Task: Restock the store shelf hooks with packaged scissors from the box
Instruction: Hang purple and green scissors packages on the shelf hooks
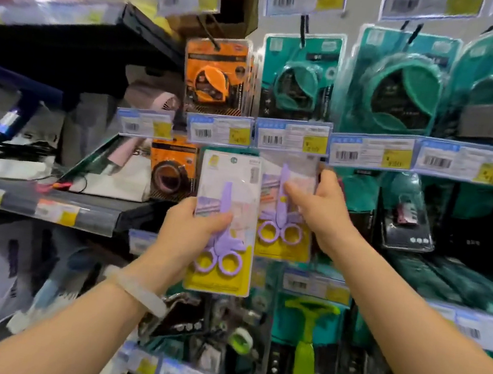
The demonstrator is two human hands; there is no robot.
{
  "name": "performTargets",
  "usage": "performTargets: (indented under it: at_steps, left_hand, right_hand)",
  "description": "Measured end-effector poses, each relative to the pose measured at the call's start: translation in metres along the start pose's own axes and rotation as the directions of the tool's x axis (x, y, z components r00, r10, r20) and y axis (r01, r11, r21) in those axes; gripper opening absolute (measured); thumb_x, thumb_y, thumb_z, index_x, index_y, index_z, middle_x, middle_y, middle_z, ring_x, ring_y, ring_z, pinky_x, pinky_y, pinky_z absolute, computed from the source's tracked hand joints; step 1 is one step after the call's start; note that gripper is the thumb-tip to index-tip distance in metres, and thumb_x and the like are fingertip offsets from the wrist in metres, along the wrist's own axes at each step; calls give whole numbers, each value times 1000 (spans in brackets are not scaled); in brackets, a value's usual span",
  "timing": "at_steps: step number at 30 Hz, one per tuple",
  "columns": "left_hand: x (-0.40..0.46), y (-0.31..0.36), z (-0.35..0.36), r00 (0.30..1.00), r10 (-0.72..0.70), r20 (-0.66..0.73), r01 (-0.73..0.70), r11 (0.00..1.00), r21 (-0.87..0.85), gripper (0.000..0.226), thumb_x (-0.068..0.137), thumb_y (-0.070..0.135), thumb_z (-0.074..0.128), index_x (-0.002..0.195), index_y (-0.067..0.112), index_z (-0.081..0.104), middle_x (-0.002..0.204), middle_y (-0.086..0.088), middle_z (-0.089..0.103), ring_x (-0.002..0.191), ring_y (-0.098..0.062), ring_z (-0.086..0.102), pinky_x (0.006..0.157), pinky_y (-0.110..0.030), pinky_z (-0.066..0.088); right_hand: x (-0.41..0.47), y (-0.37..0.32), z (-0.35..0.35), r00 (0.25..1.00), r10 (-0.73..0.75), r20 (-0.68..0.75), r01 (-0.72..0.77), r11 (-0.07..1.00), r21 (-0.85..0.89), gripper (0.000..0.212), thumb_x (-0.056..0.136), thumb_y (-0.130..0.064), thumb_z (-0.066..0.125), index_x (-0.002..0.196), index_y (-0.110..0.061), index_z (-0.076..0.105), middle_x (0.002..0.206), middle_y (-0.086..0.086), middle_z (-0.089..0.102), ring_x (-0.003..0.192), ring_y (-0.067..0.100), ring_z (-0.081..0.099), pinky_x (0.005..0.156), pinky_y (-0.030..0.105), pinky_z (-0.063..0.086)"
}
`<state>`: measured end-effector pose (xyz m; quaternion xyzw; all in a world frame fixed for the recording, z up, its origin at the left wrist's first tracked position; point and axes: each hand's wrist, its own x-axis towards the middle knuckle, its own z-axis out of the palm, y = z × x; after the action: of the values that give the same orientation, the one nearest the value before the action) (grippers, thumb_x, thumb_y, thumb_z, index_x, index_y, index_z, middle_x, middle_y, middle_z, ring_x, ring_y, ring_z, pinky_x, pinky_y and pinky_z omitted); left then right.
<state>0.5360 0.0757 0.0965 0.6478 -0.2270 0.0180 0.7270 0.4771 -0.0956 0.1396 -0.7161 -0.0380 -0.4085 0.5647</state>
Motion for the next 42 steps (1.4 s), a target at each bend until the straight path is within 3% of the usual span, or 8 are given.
performTargets:
  at_steps: [3,8,11,15,26,32,39,42]
  left_hand:
    - [12,-3,-5,998,5,55,-4,1000,-14,12,82,8,68,94,6,65,101,-17,70,93,-35,67,87,-55,52]
    - [23,-9,-10,994,-2,111,10,998,-69,16,82,7,68,97,3,65,102,-19,70,95,-37,66,89,-57,51]
    - [26,-11,-8,992,-11,124,25,993,-117,7,82,4,67,87,8,64,101,-20,69,96,-38,66,89,-56,51]
    - [27,-13,-4,990,2,138,17,990,-137,10,80,4,67,86,11,64,103,-17,70,97,-34,66,91,-51,51]
    - [25,-8,-5,990,51,130,-26,983,-183,10,82,3,64,88,11,63,93,-7,70,73,-18,68,61,-24,58]
    - [29,-11,-5,996,-3,87,22,976,-218,9,85,2,60,85,10,64,100,-15,69,88,-32,66,83,-41,54]
    - [26,-7,4,995,61,78,-44,977,-208,15,86,0,59,80,14,63,83,-2,69,65,-13,67,59,-21,58]
    - [26,-6,4,997,57,44,-46,977,-207,14,86,2,59,82,14,64,90,-6,70,75,-20,68,70,-31,59]
  right_hand:
    - [3,1,9,997,-14,-71,13,1000,-15,36,90,-1,55,124,-3,44,92,-8,57,76,-5,54,56,2,44]
    - [1,3,14,982,-36,-186,33,999,-20,23,92,-10,54,115,-10,49,99,-2,62,85,8,62,66,11,52]
    - [1,1,16,978,-43,-206,34,998,-49,17,92,-10,54,109,-11,50,94,-4,61,78,3,60,61,9,50]
    - [-1,0,16,976,-30,-215,24,999,-29,13,91,-9,55,103,-13,51,86,-4,61,64,-5,60,53,10,47]
    - [3,3,11,970,30,-240,-22,999,37,7,92,-11,55,95,-17,57,96,3,67,88,20,66,76,33,57]
    - [5,0,10,984,16,-180,-19,1000,-11,10,92,-11,54,101,-15,55,96,1,66,92,21,66,81,35,56]
    - [3,4,1,974,-100,-206,54,974,-219,7,90,-17,56,91,-22,52,91,-4,62,89,17,62,87,43,52]
    - [4,3,11,978,-111,-178,70,973,-221,9,90,-16,55,97,-19,52,94,-2,63,90,16,62,87,41,52]
